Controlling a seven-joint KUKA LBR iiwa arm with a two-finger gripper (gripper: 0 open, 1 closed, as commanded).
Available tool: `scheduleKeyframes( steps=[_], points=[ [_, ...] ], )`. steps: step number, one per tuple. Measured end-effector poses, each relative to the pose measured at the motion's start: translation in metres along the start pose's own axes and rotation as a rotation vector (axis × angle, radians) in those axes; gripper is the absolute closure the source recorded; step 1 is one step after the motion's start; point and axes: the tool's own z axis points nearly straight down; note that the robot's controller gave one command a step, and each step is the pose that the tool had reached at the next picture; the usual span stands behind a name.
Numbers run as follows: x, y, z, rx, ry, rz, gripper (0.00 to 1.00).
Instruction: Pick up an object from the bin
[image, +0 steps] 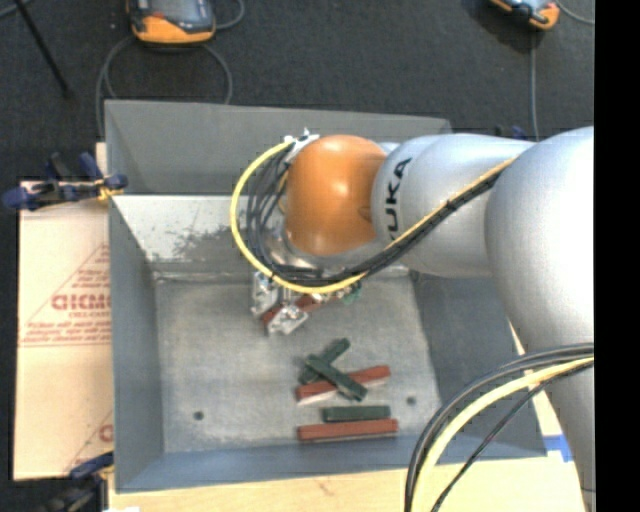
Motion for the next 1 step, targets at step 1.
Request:
scheduleKeyframes(
  steps=[1],
  points=[
    [-0.0120,-0.0180,-0.1529,0.001,-0.004,-0.001,1.00]
  ],
)
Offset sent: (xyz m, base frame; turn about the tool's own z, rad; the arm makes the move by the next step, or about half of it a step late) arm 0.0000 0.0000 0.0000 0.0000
